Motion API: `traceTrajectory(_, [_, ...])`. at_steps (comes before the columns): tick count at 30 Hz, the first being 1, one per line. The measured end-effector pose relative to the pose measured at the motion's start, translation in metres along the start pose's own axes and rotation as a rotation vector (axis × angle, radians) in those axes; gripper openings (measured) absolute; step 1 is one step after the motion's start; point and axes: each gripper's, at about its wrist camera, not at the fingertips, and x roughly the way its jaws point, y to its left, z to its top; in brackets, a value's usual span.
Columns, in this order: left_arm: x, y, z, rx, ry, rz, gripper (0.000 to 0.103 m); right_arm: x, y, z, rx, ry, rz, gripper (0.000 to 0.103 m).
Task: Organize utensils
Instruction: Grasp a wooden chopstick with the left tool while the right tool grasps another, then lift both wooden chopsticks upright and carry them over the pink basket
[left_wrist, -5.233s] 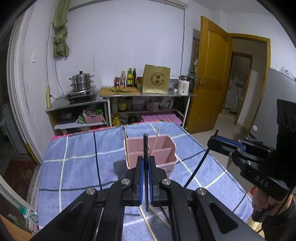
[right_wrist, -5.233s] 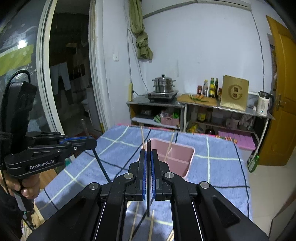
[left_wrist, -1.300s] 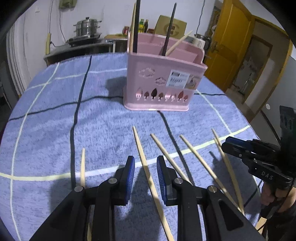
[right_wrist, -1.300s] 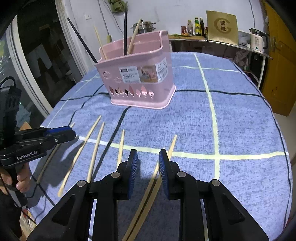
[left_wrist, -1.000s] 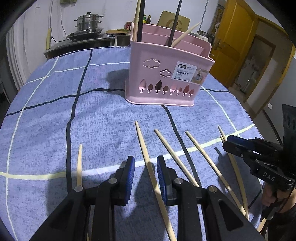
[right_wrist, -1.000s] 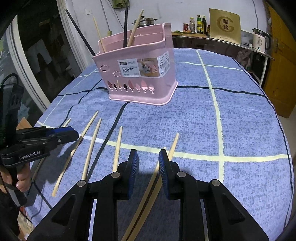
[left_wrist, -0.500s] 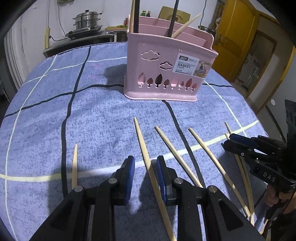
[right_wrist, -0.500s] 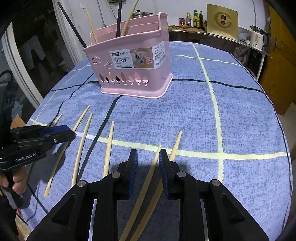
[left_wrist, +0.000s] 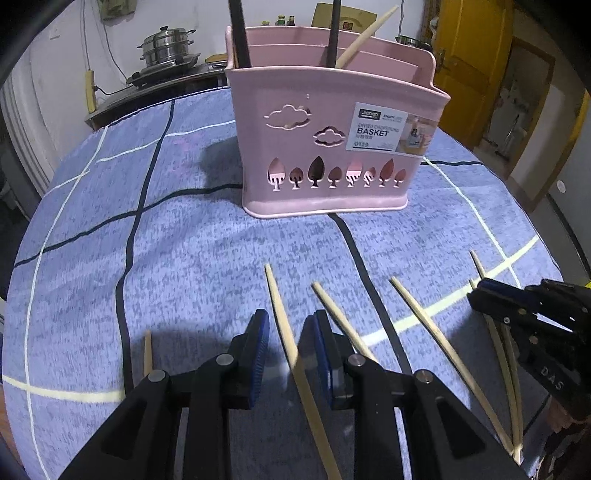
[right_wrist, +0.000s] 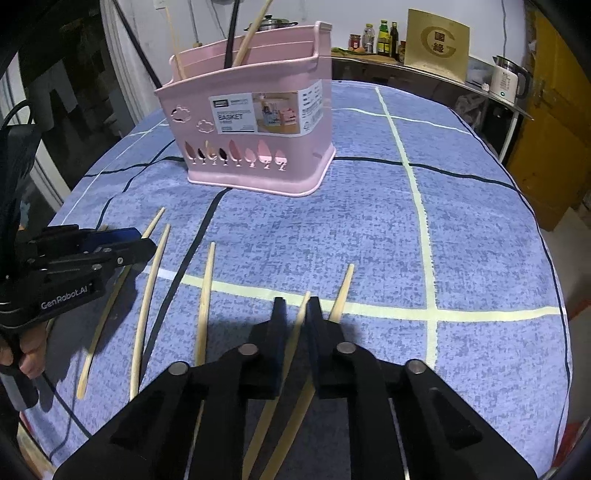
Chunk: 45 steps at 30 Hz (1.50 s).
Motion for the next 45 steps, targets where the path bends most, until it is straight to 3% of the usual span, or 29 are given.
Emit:
traceTrajectory(6, [0.005,-0.003,0.008,0.005,-0.007,0.018,0.024,0.0,-0.001,0.0,0.001,-0.001,0.005,0.007])
traceTrajectory(11, [0.008,-0.003,0.014,0.005,-0.012,0.052,0.008,0.0,-0.003,0.001,0.013,-0.002,0.017,0.007])
traceTrajectory(19, [0.004,0.012,0.018,-0.021,0.0,0.02,0.005,-0.007,-0.002,0.003,0.023,-0.023,0.054,0.006])
traceTrajectory(32, [-0.066,0.036,0.031,-0.044,-0.132,-0.021,0.005,-0.061,0.003,0.029,0.011,-0.159,0.076,0.004])
traceTrajectory(39, [-0.11,0.029,0.037,-0.032,-0.214,-0.037,0.005,-0.088,0.005,0.046,0.004,-0.241,0.099,0.004])
traceTrajectory(45, [-0.125,0.025,0.038,-0.022,-0.239,-0.043,0.005,-0.102,0.006,0.053,-0.003,-0.284,0.114,0.004])
